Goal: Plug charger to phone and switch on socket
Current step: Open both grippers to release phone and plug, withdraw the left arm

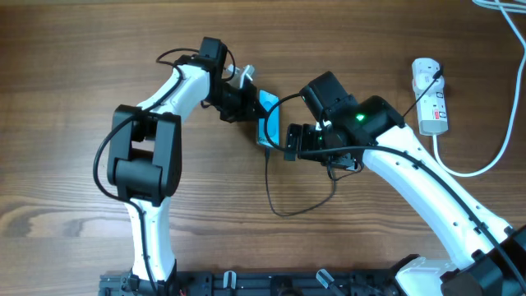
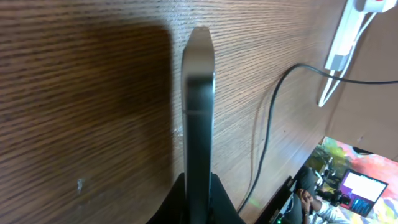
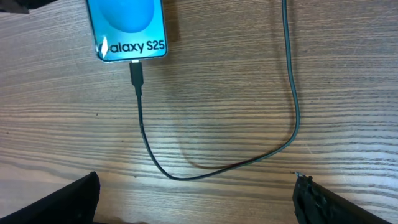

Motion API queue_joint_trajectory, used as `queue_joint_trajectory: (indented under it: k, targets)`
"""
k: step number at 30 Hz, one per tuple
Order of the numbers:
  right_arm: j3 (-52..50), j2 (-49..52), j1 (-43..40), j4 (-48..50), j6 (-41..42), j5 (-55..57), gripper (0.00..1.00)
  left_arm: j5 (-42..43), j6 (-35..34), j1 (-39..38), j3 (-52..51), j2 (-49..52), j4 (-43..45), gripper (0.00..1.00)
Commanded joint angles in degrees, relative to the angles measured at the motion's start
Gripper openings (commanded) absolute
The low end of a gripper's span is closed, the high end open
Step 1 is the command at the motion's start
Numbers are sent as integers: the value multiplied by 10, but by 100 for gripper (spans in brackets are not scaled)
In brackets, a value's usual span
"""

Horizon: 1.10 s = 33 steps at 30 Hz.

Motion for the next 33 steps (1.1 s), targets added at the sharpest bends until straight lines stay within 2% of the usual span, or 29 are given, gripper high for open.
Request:
queue_joint_trajectory:
  k: [1,4,11,14,16,19,20,25,28,30,32,33]
  targets:
    - [-3,8,-1,2,6,-9,100,-10,-3,-6,-4,17,0,5]
    - [-3,8,-1,2,6,-9,100,-15,-2,-5,-4,28,-2,5]
    - [-3,8,-1,2,-8,-9,100,-118,-2,-6,-4,31,-11,19]
    - [-3,8,-1,8,-7,-9,100,-144,-1,-6,-4,31,-11,24]
    - [-3,8,-1,12,-7,-9,100,-155,-1,-5,-4,31,-14,32]
    - [-3,8,-1,11,-8,-9,100,-182,-1,-5,-4,31,-21,34]
    - [-3,8,-1,12,-8,-9,100,-198,-1,-5,-4,31,-26,39]
    - [-4,10,-1,10,-9,-9,100,-263,-1,-5,-4,31,-47,41]
    - [-4,10,-1,10,-9,-9,100,-290,-1,-5,-4,31,-62,46]
    - [-4,11,-1,8,-9,-8,100,-292,-1,-3,-3,29,-70,76]
    - [-4,11,-1,3,-9,2,100,-292,-1,1,-2,21,-81,93]
    - [-7,11,-1,2,-9,7,100,-292,-1,4,-1,6,-86,98]
